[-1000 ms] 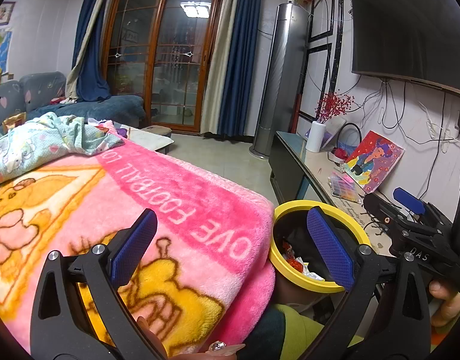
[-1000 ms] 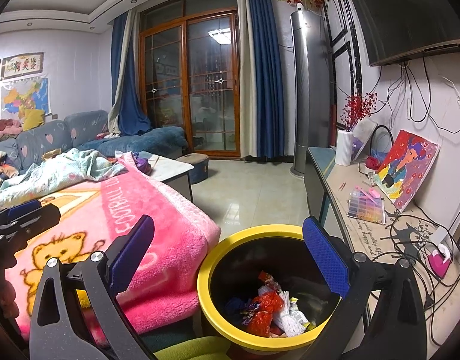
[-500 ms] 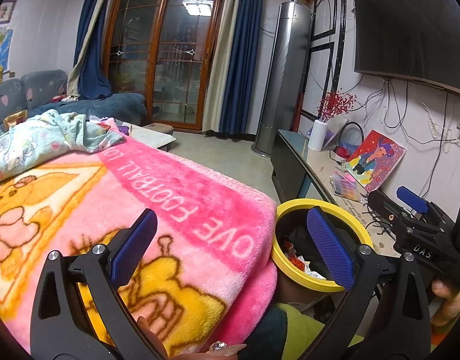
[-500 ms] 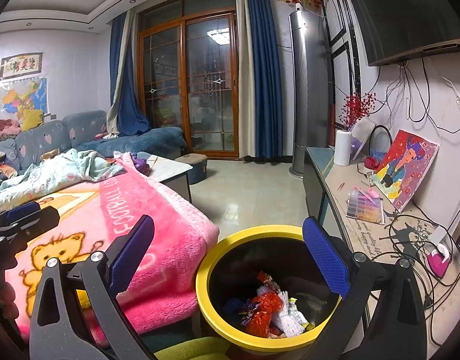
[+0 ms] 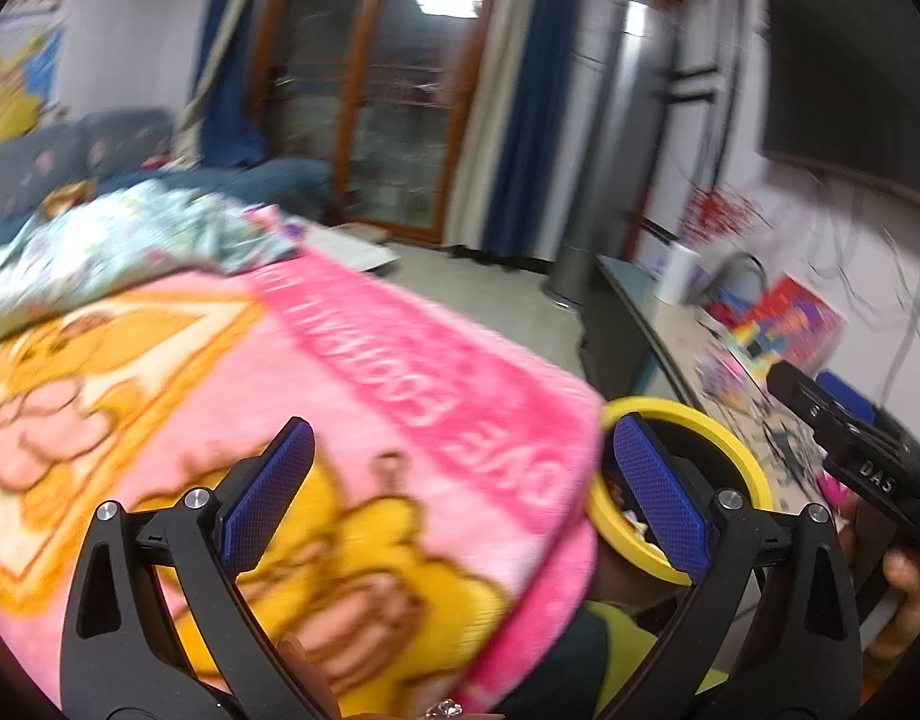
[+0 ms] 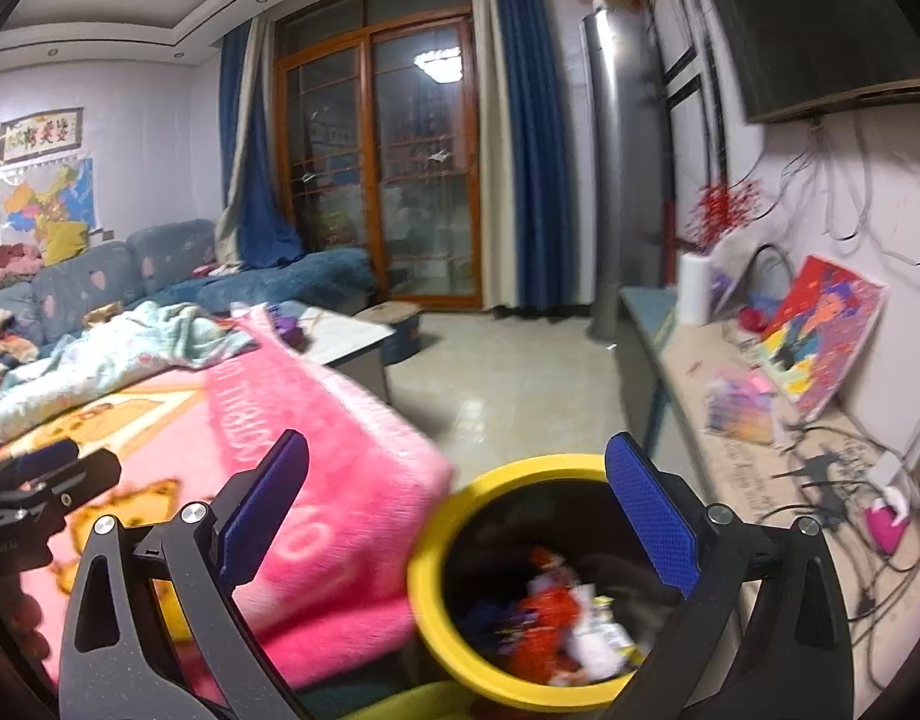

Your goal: Collect trash

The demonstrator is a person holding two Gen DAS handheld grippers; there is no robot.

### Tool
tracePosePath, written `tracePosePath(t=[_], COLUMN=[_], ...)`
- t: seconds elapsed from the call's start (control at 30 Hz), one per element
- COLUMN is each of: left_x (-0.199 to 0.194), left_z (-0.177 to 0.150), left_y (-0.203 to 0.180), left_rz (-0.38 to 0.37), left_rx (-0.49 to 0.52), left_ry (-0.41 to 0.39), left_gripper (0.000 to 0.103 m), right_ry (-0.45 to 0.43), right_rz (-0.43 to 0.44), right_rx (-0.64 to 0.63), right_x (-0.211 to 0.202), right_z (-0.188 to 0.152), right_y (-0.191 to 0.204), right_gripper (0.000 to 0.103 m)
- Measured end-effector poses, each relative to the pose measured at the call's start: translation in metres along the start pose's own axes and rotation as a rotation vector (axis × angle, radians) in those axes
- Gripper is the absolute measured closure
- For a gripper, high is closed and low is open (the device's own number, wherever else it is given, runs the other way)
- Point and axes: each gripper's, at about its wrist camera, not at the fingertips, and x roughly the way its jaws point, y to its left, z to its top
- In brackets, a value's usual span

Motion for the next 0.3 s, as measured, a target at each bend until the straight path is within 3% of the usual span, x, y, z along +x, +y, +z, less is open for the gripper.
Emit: tracePosePath(t=[0.1,0.23,0.3], left_x=[-0.016,-0.061,-0.084], left_z=[0.004,-0.006,-0.020], left_y=[0.060,0.163,0.228], left_rz=[0.134,0.425,0.585], left_rx=[-0.096,-0.211,-0.297], left_ry=[0.011,0.016,0.083], left_gripper=[0.011,0.011,0.011], right_ry=[0.062,0.248,0.364], right_rz=[0.146,0.399,0.491], right_rx=[-0.036,-0.139,-0.202], right_x=[0.024,0.068,0.091], right_z=[0.007,0.000,-0.014], right_y=[0.057,0.180,0.253], right_gripper=[0.007,0.007,0.007])
